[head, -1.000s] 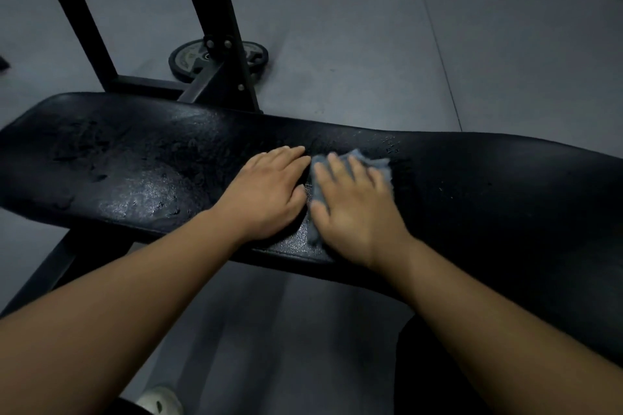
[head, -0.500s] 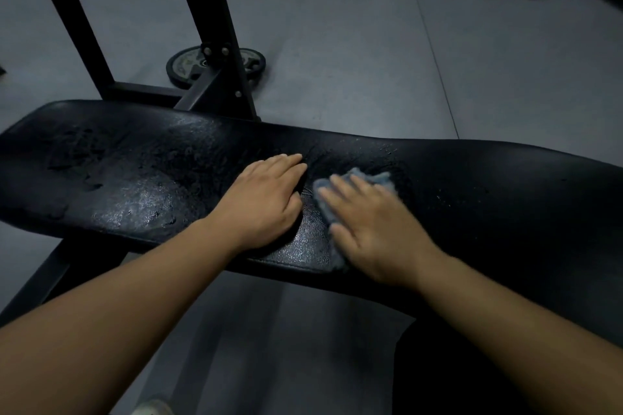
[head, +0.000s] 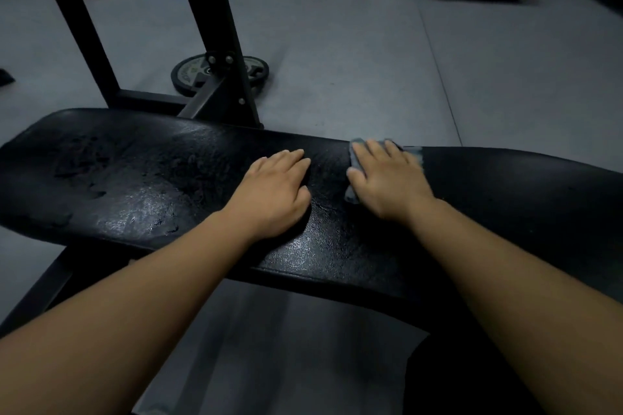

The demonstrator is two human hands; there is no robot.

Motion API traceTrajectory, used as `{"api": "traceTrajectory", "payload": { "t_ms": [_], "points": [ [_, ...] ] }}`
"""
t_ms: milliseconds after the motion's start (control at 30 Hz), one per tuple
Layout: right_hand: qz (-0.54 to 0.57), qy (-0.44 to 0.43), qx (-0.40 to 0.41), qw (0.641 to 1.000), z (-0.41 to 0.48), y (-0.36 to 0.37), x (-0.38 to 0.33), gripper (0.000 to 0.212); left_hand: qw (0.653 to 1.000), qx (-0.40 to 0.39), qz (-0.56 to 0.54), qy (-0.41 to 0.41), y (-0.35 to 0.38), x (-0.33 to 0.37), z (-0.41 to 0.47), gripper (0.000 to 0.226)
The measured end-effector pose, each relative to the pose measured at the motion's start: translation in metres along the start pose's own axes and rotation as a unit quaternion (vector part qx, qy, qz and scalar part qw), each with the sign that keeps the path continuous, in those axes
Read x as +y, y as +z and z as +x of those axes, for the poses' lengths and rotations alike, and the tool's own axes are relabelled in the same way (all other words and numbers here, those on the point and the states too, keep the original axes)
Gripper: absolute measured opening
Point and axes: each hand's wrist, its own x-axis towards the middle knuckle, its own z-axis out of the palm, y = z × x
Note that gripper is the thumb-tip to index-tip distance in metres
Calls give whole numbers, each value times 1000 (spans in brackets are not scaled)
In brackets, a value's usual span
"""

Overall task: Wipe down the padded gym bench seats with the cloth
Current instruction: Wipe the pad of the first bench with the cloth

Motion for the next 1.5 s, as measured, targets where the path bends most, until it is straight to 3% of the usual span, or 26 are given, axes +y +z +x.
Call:
{"api": "traceTrajectory", "payload": {
  "t_ms": [67, 167, 233, 400, 533, 600, 667, 733, 767, 900, 967, 1067, 1133, 1233, 1333, 1500],
  "points": [
    [20, 20, 7, 1000, 6, 2, -24, 63, 1000, 2, -3, 1, 1, 4, 2, 72],
    [36, -89, 28, 995, -39, 6, -43, 72, 1000, 11, -8, 7, 3, 6, 3, 77],
    [42, -122, 19, 991, -51, 2, -23, 67, 1000, 9, -8, 8, 2, 6, 3, 76],
    [15, 35, 7, 999, 9, -1, -5, 59, 1000, 6, 1, 7, 1, 10, 3, 71],
    [29, -123, 25, 992, -51, 6, -38, 70, 1000, 9, 4, 26, 3, 7, 3, 80],
    [16, -147, -1, 989, -67, 1, -15, 81, 999, 6, 4, 35, 1, 8, 3, 78],
    [-8, -64, -23, 998, -49, -3, 13, 83, 999, 0, 5, 44, 0, 12, 3, 71],
    [-4, 28, -32, 999, -29, -6, 17, 72, 998, -1, 7, 55, 2, 18, 0, 72],
    [0, 36, -25, 999, -30, -5, 7, 69, 998, -1, 7, 63, 3, 22, 0, 75],
    [8, -112, 14, 994, -111, 4, -20, 74, 997, -7, 1, 77, 3, 31, -5, 84],
    [23, -131, 23, 991, -132, 5, 4, 69, 996, -12, -2, 85, 2, 32, -7, 84],
    [16, -24, 17, 999, -103, -3, 34, 79, 996, -13, -1, 93, 3, 34, -12, 81],
    [3, 33, 5, 999, -86, -4, 16, 87, 995, -12, 1, 96, 4, 37, -14, 80],
    [8, -40, 1, 999, -118, 3, -14, 82, 995, -15, -5, 97, 5, 44, -16, 81],
    [34, -96, -5, 995, -156, 3, 9, 68, 995, -17, -8, 100, 7, 52, -18, 78],
    [15, 42, 6, 999, -121, 0, 26, 80, 994, -8, -5, 110, 10, 77, -24, 74]
  ]
}}
